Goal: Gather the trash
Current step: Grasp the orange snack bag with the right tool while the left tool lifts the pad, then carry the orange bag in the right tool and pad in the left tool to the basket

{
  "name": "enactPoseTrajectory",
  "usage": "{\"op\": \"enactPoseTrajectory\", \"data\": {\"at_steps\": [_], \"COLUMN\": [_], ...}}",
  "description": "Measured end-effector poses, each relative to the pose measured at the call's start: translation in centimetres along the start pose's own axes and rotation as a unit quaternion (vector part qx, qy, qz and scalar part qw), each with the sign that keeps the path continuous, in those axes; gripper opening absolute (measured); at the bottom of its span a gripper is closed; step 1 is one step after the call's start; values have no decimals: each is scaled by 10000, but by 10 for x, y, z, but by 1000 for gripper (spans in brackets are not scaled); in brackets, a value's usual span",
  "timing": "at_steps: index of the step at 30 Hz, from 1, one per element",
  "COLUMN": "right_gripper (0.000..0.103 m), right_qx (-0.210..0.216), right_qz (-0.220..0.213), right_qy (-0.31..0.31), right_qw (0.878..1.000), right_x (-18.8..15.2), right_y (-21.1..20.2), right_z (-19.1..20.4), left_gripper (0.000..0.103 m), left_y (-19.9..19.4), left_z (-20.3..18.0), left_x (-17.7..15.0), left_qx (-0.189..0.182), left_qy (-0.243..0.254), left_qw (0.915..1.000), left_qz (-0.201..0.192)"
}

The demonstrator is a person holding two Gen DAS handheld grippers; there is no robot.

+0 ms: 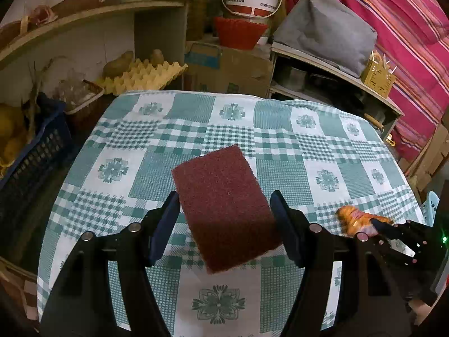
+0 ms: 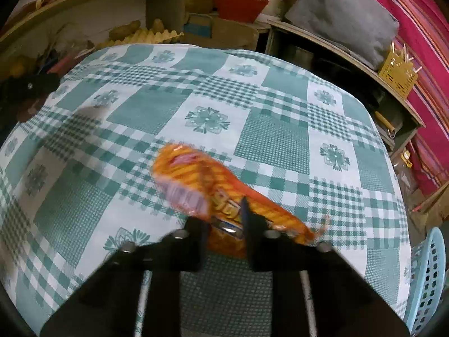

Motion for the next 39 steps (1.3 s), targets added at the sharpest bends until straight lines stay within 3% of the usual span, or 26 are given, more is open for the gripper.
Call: {"op": "enactPoseTrajectory", "data": {"at_steps": [6, 18, 28, 31, 39], "right_gripper": [3, 3, 3, 3, 3], "right_qx": [-58, -104, 62, 119, 127], "right_qz": [-160, -518, -645, -684, -921], "right_qy": [101, 526, 774, 881, 1254], "right_qw": [9998, 9972, 9949, 9937, 9877], "right_x": [1, 11, -2, -8, -24], "right_y": [-9, -46, -69, -76, -107], "right_z": [-11, -58, -87, -100, -157], "left_gripper": [65, 65, 65, 65, 65], "left_y": [-4, -11, -13, -16, -38], "left_z": [-4, -15, -41, -57, -143], "left_x": [0, -1, -11, -13, -12], "left_qx": [-1, -48, -207, -337, -552], "left_qy": [44, 160, 328, 329, 892], "left_qw": [10000, 9997, 9992, 9988, 9937], "left_qz": [-56, -156, -122, -120, -392]}}
Point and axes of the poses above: each gripper's, at about its wrist camera, not at the fingertips, and y roughly the way its jaws point, z to its left, x to its top, the point moved 10 cm from there along y, roughly the way its jaws point, and after that the axes turned 2 degrees about z, right-handed, at the moved point
